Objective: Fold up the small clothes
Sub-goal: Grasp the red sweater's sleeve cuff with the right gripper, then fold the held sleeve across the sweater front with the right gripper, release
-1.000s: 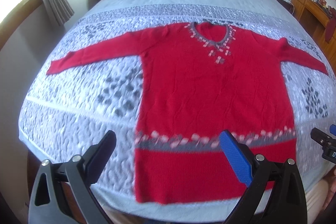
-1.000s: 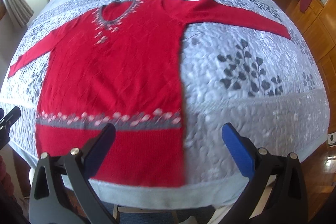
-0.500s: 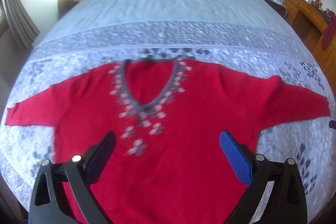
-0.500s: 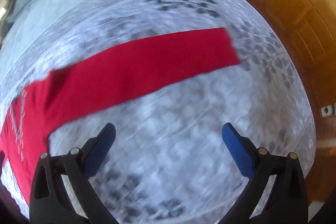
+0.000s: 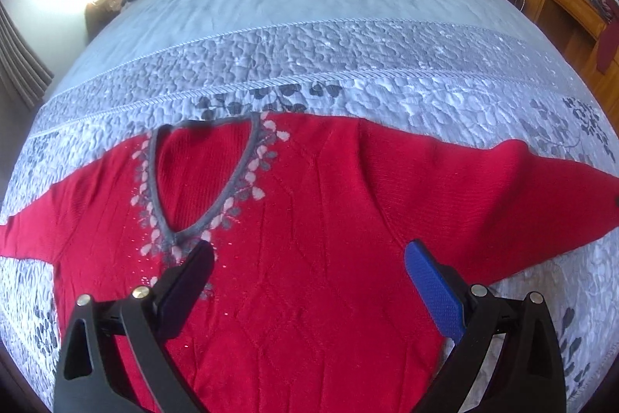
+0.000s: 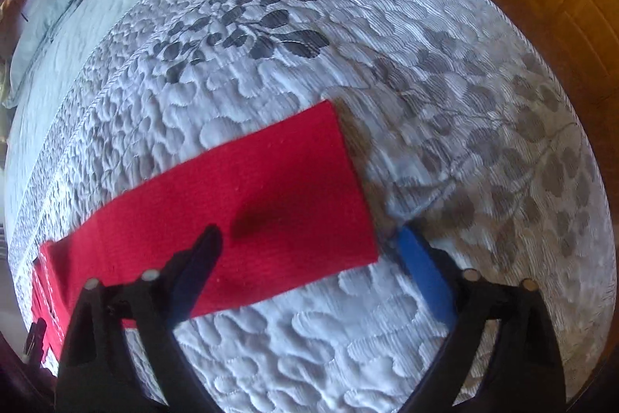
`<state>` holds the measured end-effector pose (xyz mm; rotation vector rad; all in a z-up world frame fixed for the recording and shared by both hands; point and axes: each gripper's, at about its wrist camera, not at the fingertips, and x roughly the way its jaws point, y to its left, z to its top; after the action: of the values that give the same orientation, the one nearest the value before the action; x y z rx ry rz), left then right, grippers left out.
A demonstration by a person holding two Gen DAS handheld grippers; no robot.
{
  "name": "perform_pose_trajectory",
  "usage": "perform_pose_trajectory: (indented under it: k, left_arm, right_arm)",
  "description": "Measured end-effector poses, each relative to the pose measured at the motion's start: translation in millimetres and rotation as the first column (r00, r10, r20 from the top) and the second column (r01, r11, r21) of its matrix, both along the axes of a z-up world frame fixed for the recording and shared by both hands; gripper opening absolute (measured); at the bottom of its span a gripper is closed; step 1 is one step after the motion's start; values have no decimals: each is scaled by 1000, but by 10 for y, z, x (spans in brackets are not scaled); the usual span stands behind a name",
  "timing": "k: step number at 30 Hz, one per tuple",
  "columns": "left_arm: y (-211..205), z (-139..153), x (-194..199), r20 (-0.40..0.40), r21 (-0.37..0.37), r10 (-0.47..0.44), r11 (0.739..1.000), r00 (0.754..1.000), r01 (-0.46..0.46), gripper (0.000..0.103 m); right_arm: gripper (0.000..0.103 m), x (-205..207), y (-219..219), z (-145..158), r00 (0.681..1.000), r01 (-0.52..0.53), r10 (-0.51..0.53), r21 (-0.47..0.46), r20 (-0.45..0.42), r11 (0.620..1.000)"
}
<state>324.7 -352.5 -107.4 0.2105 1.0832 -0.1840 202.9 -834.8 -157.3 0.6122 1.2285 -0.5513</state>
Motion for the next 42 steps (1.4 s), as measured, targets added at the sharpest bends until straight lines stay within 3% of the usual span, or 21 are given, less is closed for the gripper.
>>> perform_pose_trajectory:
  k: [2,3,4,6,8,14,16,20,26,30,32,34,36,38,42]
  left_arm:
    - [70,-6,-7,5,13,3,1000,1000,-3,99]
    - [113,-7,-7,7,17,4,1000,1000,-4,99]
    - [150,-4,-10,9,19,7,1000,1000,-7,99]
    - [226,1,-18,10,22,12,1000,1000,-12,99]
    - [329,16,-35,11,21,17,1000,1000,-17,99]
    - [811,112,-126,16,8,49,999,999,-49,99]
    - [1044,154,-161,20,10,66,998,998,-67,99]
    - [1510,228,-225,29,16,108,994,994,-108,99]
    - [2173,303,-287,37,20,178,984,983,-178,99]
    - [2467,281,-318,29,15,209,978,978,-209,99]
    - [2582,251,-318,22,12,221,975,975,-221,99]
    - [2658,216,-313,8,8,231,973,973,-231,99]
    - [2691,190,-305,-1,2,230,973,973,-230,99]
    - [2659,161,-288,-6,1,216,976,976,-216,99]
    - [2460,74,-201,-28,-24,175,984,984,-175,99]
  right_arm:
    - [64,-27,-15,23,1000,1,-1,-14,5,1000]
    - [50,-47,-9,46,1000,-8,8,-14,16,1000]
    - [44,-67,1,71,1000,-14,14,-21,15,1000]
    - [8,-149,10,160,998,-26,25,8,52,1000]
    - [8,-214,55,287,993,-12,5,58,119,998]
    - [8,-144,683,842,967,-131,128,0,221,991]
    - [8,14,1092,1049,944,-214,211,-18,255,977]
    - [8,407,2141,1370,867,-398,387,-31,315,917]
    - [8,1064,3567,1357,760,-587,550,1,346,810]
    - [8,1445,4485,1119,707,-674,617,64,347,736]
    - [9,1594,4901,915,689,-706,658,78,304,704]
    - [13,1669,5103,698,693,-714,673,111,259,692]
    - [33,1700,5196,437,707,-706,676,161,206,689]
    - [41,1648,5151,327,718,-696,668,170,197,698]
    - [42,1468,4697,415,747,-661,626,154,226,734]
